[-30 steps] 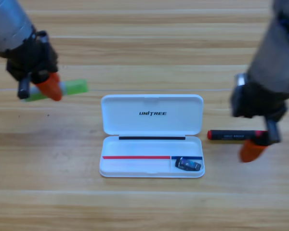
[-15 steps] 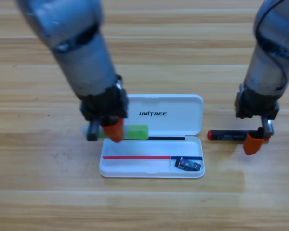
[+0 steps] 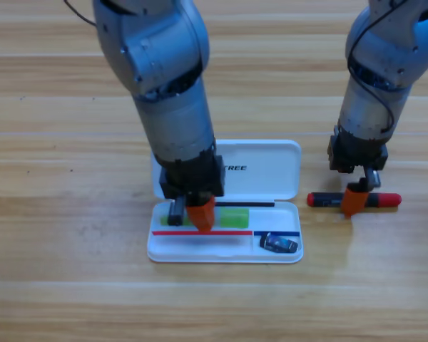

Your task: Clean up eraser and pencils

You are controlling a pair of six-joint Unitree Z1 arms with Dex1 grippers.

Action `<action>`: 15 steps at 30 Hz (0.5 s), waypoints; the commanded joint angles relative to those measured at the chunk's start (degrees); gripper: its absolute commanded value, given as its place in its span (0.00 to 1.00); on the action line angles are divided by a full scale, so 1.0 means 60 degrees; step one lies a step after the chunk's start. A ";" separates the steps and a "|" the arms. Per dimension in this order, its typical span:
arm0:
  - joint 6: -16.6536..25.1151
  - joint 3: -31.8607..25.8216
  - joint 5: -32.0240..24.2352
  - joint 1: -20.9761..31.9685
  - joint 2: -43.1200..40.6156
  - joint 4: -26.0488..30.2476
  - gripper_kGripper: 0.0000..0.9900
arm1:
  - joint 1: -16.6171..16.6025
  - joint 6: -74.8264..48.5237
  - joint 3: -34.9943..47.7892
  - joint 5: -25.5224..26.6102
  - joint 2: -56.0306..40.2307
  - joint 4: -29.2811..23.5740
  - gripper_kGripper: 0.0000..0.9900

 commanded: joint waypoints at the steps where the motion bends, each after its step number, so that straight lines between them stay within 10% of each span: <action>1: -0.0057 -0.0005 -0.0277 -0.0141 0.0696 0.0079 0.00 | -0.0372 -0.0637 0.0249 -0.0238 0.0731 0.0126 0.68; 5: -0.0071 0.0083 -0.0306 -0.0126 0.0798 0.0079 0.00 | -0.0372 -0.1091 0.0293 -0.0282 0.0819 0.0609 0.03; 15: -0.0057 0.0171 -0.0365 0.0035 0.0813 0.0093 0.00 | -0.0358 -0.1047 0.0410 0.0128 0.0600 0.0668 0.00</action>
